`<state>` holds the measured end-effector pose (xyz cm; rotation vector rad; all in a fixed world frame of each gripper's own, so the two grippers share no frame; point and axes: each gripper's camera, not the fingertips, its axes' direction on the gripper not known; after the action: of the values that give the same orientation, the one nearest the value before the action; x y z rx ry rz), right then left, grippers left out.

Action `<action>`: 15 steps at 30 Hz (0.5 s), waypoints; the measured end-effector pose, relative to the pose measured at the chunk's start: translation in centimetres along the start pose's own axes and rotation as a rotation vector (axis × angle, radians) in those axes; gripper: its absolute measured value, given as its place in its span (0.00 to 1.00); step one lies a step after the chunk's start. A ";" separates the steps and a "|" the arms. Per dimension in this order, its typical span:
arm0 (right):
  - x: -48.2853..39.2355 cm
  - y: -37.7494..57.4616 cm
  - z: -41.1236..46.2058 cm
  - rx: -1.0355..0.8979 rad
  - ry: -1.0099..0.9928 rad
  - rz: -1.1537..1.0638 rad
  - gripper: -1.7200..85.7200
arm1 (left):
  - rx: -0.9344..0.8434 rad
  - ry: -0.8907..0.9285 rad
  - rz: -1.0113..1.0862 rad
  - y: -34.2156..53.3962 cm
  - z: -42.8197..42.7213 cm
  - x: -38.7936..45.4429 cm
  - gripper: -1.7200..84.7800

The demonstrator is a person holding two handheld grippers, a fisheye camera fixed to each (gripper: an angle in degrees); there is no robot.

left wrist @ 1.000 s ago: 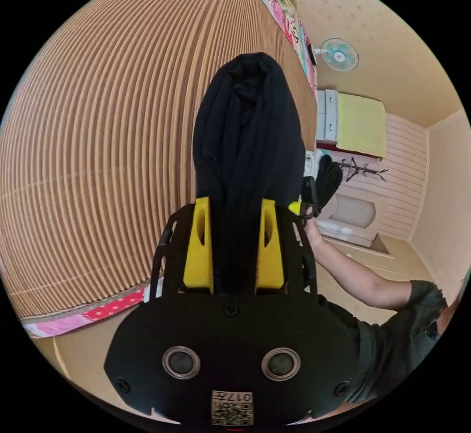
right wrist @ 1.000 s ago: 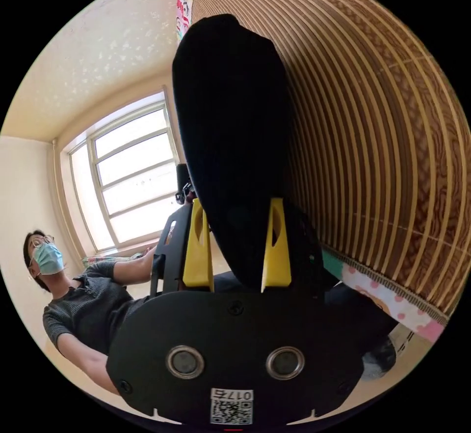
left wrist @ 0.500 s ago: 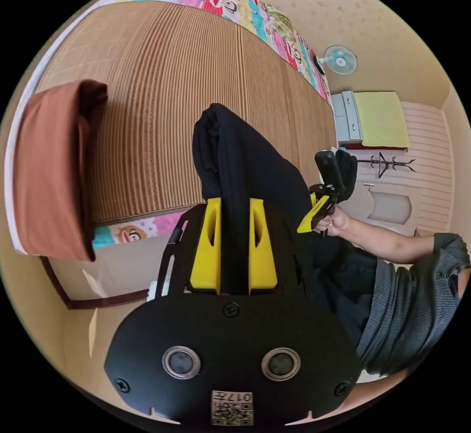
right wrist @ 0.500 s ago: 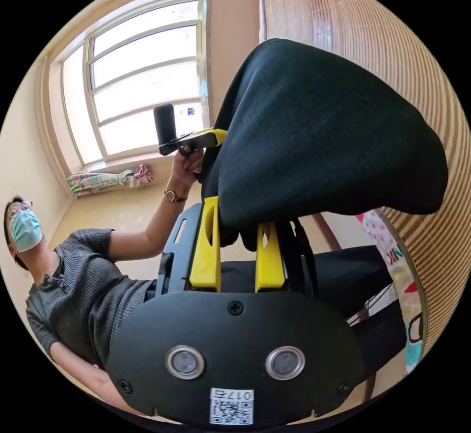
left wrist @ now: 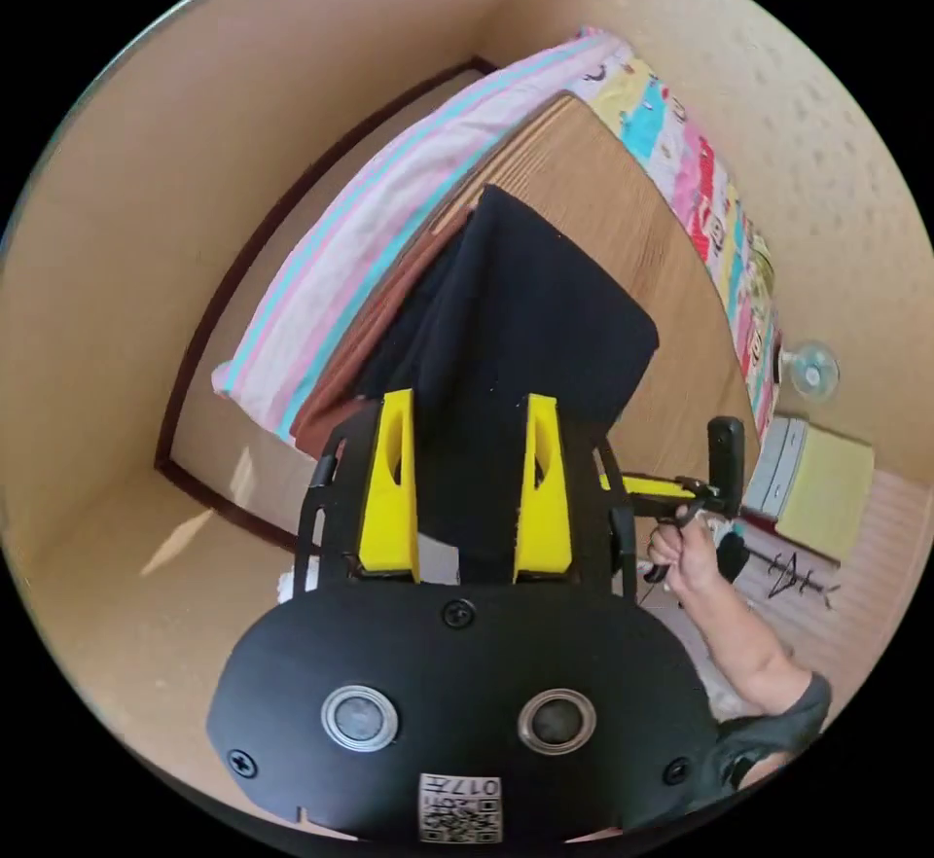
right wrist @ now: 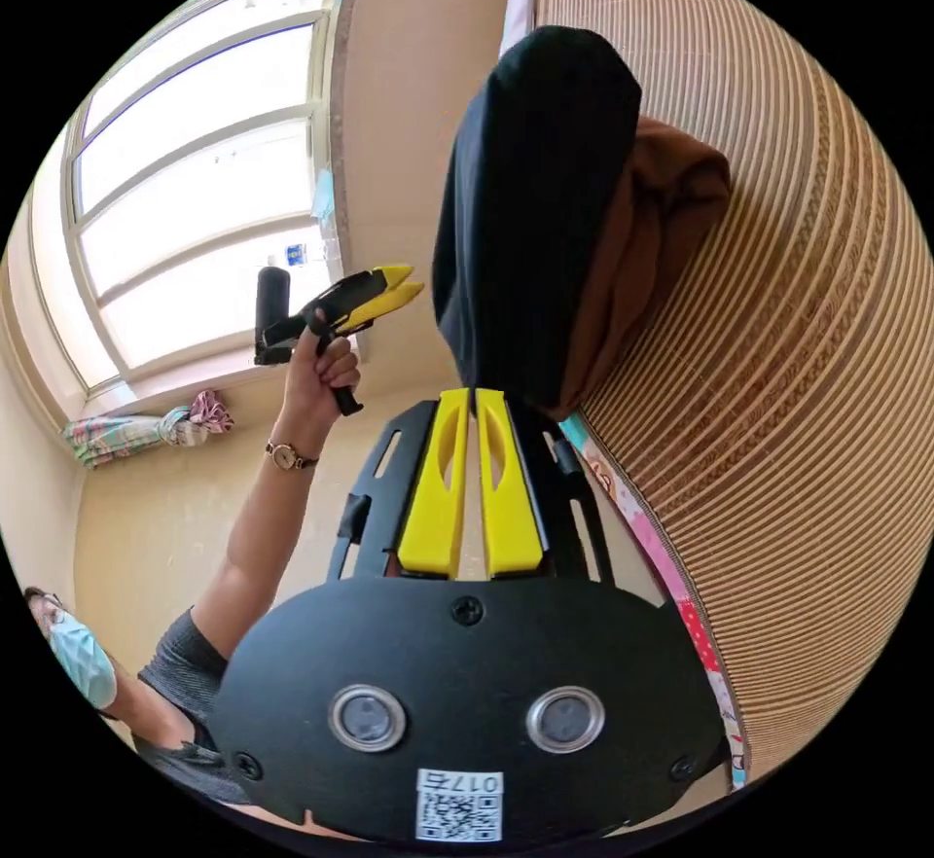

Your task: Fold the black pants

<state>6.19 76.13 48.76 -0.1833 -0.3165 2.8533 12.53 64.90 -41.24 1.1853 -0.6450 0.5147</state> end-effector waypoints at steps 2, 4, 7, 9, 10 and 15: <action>1.3 3.5 -0.6 -0.033 -0.030 -0.041 0.04 | 0.076 0.026 -0.108 2.3 4.5 -1.6 0.20; 3.6 10.3 -2.5 -0.089 -0.011 -0.046 0.03 | 0.172 0.031 -0.089 4.8 6.7 -1.1 0.19; 7.7 20.8 -6.9 -0.053 0.035 0.119 0.03 | 0.289 -0.019 -0.044 9.5 9.2 0.5 0.18; 9.4 27.6 -10.1 0.028 0.055 0.252 0.03 | 0.328 -0.064 -0.055 12.4 10.1 1.4 0.17; 9.8 32.1 -12.1 0.104 0.069 0.339 0.03 | 0.357 -0.062 -0.081 14.4 10.6 1.7 0.16; 6.7 47.4 -17.4 0.497 0.030 0.484 0.02 | 0.386 0.110 -0.172 20.9 13.2 1.8 0.15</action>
<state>-9.27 36.77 20.29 -0.2262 0.5143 3.2778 -2.72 58.69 -22.80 1.5484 -0.3521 0.5686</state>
